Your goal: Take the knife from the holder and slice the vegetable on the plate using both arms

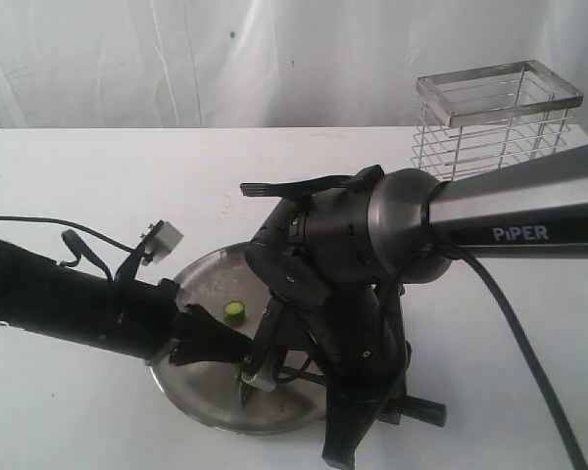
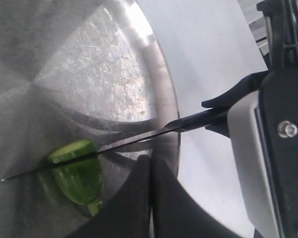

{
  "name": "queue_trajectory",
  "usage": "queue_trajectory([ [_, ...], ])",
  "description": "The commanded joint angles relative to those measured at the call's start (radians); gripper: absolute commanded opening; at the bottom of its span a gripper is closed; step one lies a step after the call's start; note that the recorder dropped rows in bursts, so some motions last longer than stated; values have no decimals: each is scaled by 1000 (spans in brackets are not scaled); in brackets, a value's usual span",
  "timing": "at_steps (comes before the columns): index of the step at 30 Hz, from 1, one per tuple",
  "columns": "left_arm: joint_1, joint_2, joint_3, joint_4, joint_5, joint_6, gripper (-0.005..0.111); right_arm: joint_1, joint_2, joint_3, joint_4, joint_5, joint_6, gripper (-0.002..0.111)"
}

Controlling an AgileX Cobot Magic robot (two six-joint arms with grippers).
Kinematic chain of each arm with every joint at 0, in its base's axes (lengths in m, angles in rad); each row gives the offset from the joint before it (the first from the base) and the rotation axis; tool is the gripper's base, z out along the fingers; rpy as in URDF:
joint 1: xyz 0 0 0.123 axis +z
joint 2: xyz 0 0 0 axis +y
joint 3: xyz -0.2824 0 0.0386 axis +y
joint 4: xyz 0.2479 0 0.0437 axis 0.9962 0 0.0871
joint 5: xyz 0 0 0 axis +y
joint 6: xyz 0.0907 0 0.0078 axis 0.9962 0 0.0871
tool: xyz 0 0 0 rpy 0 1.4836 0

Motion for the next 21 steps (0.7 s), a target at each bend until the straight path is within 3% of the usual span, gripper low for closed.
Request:
queue_trajectory([
  [1, -50, 7, -1, -61, -77, 32, 0, 1, -2, -3, 7, 1, -12, 0],
  [9, -95, 7, -25, -112, -108, 57, 15, 1, -2, -3, 7, -7, -12, 0],
  [16, -97, 50, -35, -116, -90, 55, 16, 1, -2, -3, 7, -11, -12, 0],
  [21, -145, 91, -35, -136, -141, 65, 16, 1, -2, -3, 7, -17, -12, 0],
])
